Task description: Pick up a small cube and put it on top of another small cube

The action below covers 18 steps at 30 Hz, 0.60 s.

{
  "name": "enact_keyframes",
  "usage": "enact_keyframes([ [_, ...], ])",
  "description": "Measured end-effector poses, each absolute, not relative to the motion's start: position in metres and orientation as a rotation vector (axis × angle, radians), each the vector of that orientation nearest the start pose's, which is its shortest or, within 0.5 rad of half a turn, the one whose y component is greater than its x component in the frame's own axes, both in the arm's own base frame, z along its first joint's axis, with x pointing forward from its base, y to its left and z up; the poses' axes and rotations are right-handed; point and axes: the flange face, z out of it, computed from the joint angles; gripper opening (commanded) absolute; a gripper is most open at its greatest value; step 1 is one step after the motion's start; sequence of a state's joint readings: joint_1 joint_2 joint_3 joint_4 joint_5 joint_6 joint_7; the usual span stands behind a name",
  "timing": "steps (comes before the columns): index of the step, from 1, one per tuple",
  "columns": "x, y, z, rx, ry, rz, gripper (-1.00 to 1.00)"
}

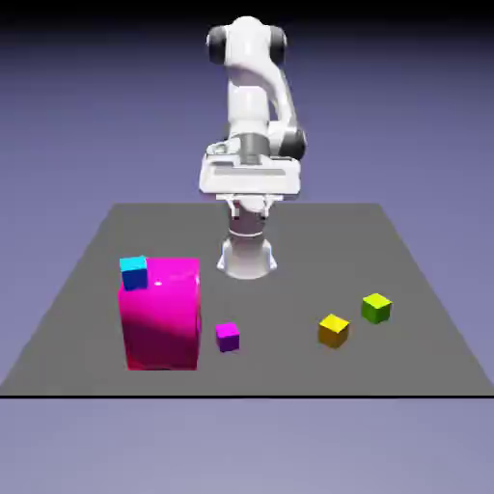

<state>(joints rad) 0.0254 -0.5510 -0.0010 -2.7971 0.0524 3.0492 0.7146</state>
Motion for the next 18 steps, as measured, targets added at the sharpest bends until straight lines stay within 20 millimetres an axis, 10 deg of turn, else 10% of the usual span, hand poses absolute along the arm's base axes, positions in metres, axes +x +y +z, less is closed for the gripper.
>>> enact_keyframes([
  [18,0.452,0.023,0.431,-2.192,1.162,-0.938,0.0],
])
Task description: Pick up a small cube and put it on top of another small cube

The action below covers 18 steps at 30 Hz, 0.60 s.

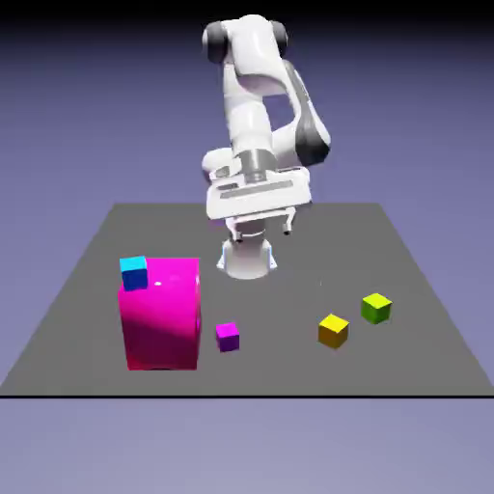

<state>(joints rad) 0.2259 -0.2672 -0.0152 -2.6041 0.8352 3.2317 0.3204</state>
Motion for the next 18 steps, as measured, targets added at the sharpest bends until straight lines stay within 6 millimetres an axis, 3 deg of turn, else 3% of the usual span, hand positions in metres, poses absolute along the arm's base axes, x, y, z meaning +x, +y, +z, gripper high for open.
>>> enact_keyframes([
  [9,0.463,0.041,0.395,-2.123,1.326,-0.894,0.0],
  [18,0.458,0.07,0.348,-2.105,1.512,-0.826,0.0],
])
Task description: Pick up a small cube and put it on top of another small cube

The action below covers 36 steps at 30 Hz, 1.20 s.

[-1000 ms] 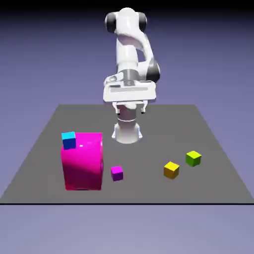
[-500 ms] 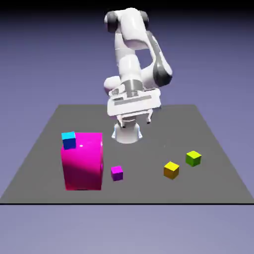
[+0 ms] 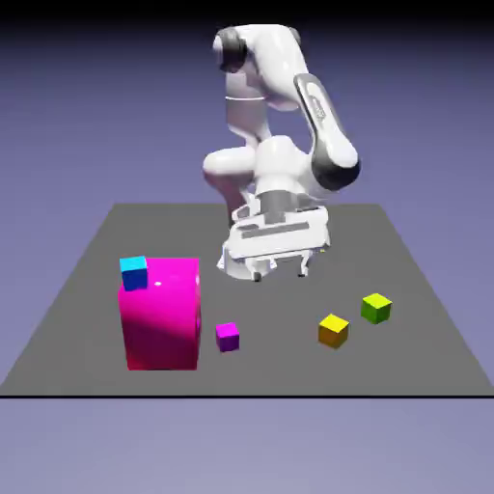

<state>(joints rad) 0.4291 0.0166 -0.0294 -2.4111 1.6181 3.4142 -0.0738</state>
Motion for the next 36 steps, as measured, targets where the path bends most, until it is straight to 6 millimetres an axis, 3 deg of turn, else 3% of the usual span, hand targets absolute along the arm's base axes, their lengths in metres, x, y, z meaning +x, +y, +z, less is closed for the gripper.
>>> enact_keyframes([
  [12,0.426,0.125,0.28,-2.145,1.788,-0.673,0.0],
  [28,0.343,0.229,0.198,-2.275,2.126,-0.29,0.0],
  [30,0.34,0.233,0.196,-2.279,2.136,-0.273,0.0],
  [34,0.346,0.228,0.134,-2.28,2.136,-0.274,0.0],
  [35,0.346,0.227,0.126,-2.28,2.135,-0.274,-1.0],
  [36,0.346,0.227,0.126,-2.28,2.135,-0.274,-1.0],
])
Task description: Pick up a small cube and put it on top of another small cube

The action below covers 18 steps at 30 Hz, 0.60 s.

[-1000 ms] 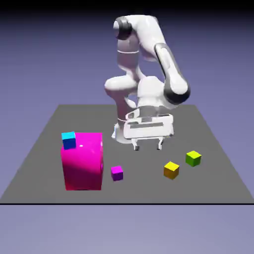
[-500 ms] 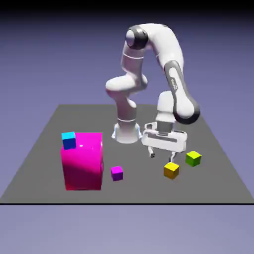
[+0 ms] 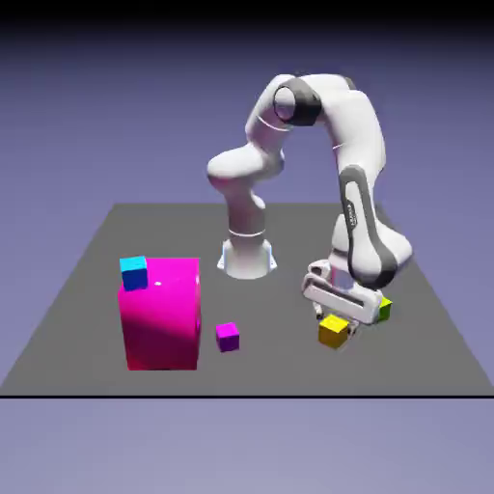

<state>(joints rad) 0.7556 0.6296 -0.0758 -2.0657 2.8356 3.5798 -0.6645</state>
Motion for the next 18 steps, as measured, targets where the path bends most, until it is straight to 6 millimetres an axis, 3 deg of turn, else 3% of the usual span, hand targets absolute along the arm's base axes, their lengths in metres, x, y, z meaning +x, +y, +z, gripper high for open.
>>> enact_keyframes([
  [1,0.346,0.227,0.126,-2.279,2.135,-0.274,-1.0],
  [5,0.341,0.233,0.188,-2.279,2.136,-0.273,-1.0],
  [6,0.341,0.232,0.196,-2.296,2.102,-0.279,-1.0],
  [18,0.381,0.231,0.209,-2.582,1.231,-0.393,-1.0],
])
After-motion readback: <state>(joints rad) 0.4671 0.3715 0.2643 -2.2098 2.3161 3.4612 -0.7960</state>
